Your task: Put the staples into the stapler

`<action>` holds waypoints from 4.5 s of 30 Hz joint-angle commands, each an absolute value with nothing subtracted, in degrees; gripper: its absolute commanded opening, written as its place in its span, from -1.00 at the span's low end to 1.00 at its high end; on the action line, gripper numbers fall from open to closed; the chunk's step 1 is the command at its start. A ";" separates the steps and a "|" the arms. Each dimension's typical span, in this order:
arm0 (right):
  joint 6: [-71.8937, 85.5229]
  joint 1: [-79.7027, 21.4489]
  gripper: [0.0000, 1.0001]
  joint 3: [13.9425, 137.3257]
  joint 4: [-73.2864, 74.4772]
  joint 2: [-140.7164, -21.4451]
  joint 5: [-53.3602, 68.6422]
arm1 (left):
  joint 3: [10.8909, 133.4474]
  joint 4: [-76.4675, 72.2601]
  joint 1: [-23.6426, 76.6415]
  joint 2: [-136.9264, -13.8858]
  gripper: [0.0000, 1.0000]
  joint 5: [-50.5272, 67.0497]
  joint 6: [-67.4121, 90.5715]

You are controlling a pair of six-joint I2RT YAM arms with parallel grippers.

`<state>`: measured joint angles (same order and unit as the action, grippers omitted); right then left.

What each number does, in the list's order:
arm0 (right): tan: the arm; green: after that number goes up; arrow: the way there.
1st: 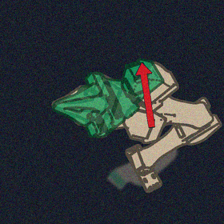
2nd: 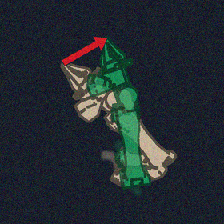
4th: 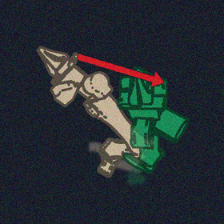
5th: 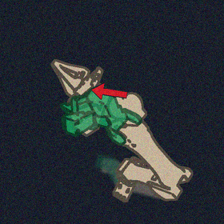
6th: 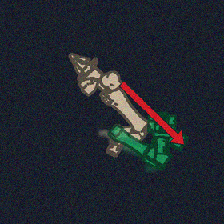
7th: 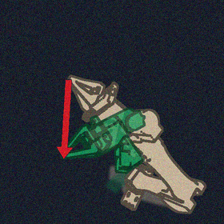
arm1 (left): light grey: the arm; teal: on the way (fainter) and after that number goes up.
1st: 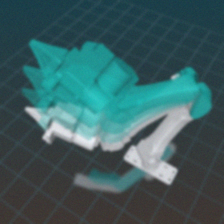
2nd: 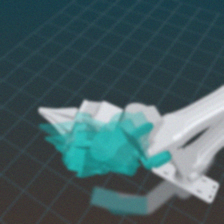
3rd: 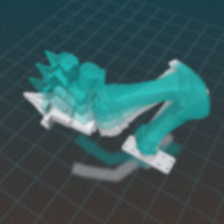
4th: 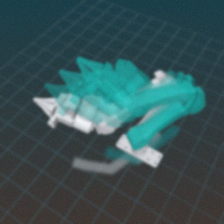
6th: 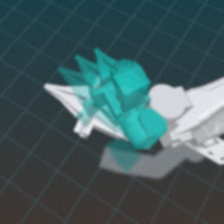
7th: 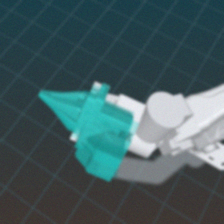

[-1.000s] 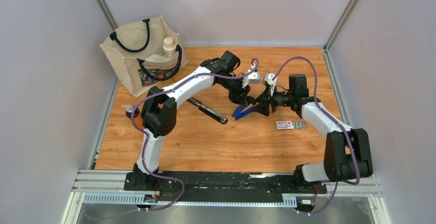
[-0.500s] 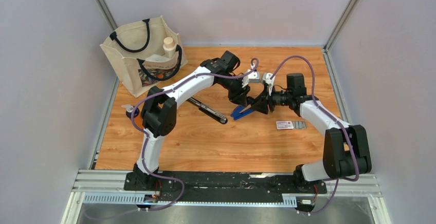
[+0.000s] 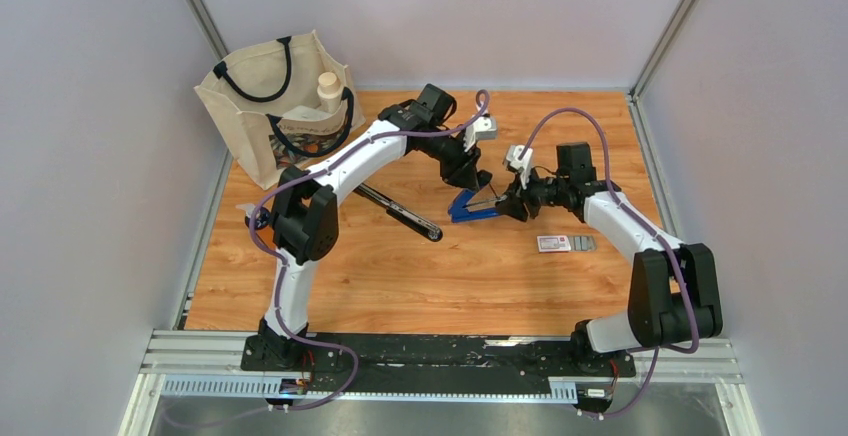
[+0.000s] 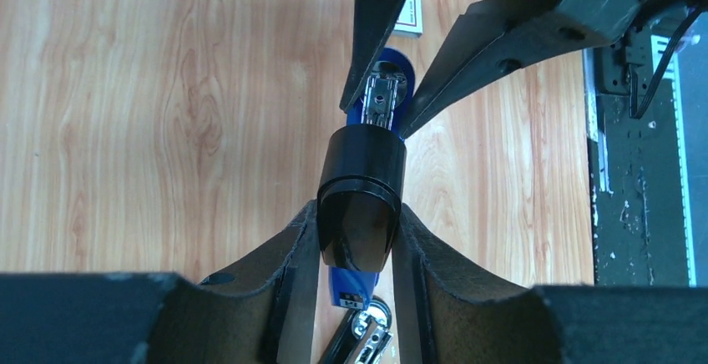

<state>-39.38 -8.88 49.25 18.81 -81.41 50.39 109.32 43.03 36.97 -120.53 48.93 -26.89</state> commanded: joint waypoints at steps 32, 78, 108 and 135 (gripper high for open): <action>-48.07 -18.19 -1.00 51.06 30.32 -91.58 19.78 | 118.13 30.76 28.30 -126.04 -1.00 40.43 -18.90; -44.83 -21.45 -1.00 55.11 36.30 -100.11 12.74 | 103.63 22.24 24.26 -115.06 -0.88 13.96 -13.72; -43.77 -21.45 -1.00 55.81 36.21 -100.63 12.66 | 87.62 23.73 31.20 -107.75 -0.75 11.08 -21.62; -21.10 -29.78 -1.00 68.29 42.37 -109.68 9.23 | 78.16 26.54 25.41 -90.28 -0.67 7.82 -21.88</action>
<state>-30.63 -24.34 68.01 36.62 -103.88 10.35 83.66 25.85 27.92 -99.90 7.31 -20.91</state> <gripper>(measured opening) 0.200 0.155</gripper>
